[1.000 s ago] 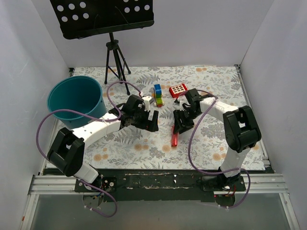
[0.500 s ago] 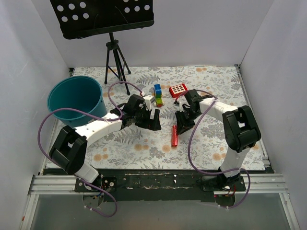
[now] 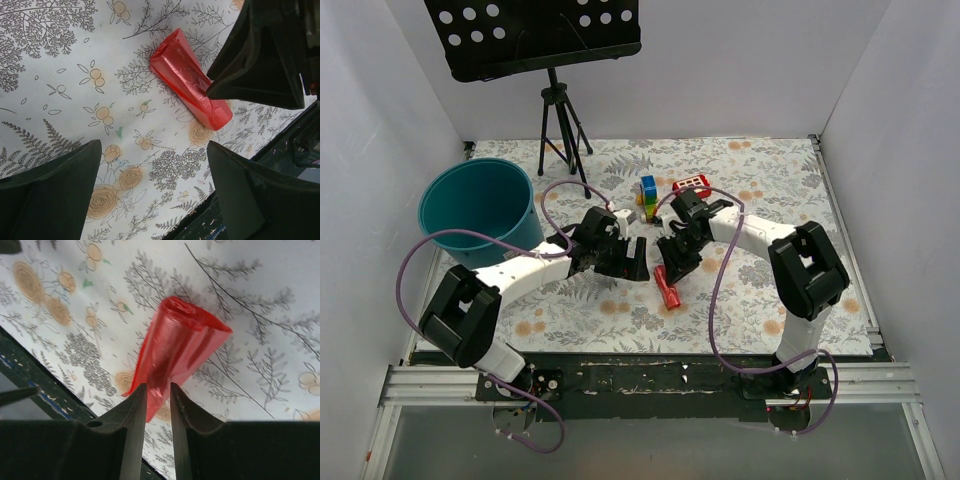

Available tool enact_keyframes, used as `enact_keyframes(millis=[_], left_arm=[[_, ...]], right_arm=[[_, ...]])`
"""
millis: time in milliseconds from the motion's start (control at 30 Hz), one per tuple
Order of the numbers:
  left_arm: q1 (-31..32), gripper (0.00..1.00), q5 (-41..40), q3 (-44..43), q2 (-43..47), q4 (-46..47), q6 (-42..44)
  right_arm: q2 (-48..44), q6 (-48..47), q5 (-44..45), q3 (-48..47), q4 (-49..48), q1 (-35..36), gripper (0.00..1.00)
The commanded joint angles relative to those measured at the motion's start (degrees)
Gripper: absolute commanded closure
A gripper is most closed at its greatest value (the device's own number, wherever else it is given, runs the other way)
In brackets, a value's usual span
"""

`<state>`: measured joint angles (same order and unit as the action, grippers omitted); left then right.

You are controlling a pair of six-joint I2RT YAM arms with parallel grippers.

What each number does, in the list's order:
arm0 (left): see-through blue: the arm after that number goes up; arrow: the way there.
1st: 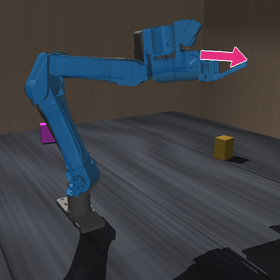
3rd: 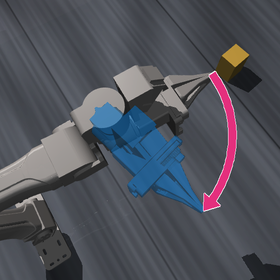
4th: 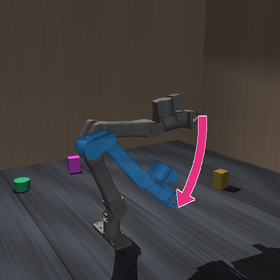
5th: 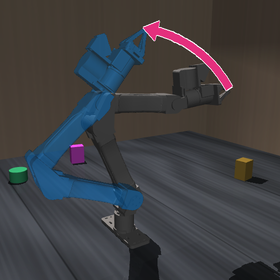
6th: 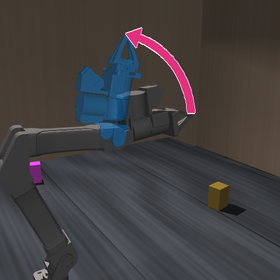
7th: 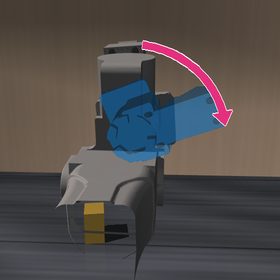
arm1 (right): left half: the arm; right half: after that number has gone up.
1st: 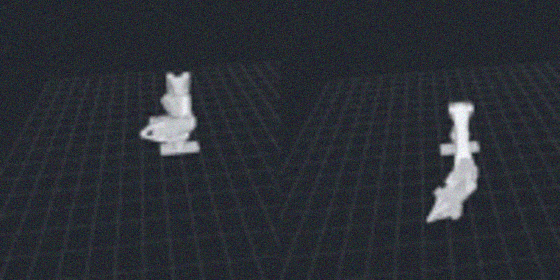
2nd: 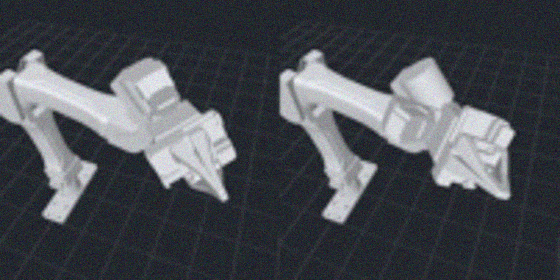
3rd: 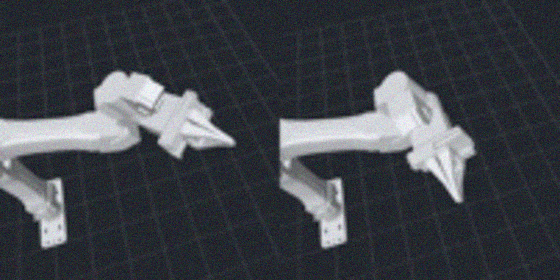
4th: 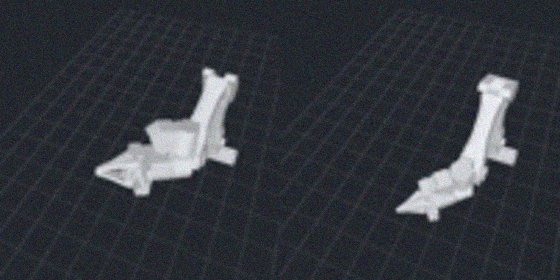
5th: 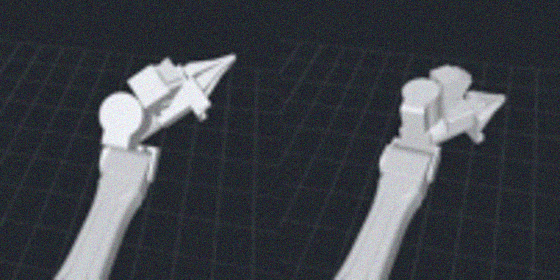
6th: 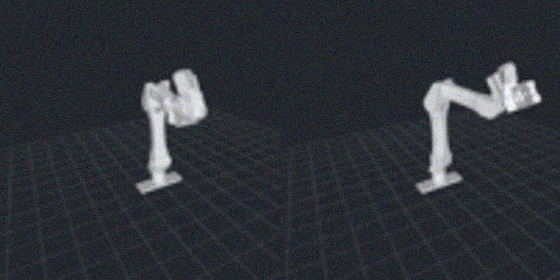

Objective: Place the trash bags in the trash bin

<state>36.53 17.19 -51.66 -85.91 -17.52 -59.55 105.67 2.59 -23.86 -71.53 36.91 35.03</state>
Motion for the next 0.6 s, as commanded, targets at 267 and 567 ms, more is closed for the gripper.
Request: enact_keyframes(millis=[267,567], left_arm=[[-0.32,0.16,2.58,-2.39,-7.34,4.60,-4.17],[-0.50,0.28,6.37,-6.08,-13.92,6.89,-8.39]], right_arm=[[-6.71,-2.41,-2.50,5.43,-1.57,-5.32,0.47],[-5.56,-1.89,-1.02,4.11,-1.57,-5.14,0.43]])
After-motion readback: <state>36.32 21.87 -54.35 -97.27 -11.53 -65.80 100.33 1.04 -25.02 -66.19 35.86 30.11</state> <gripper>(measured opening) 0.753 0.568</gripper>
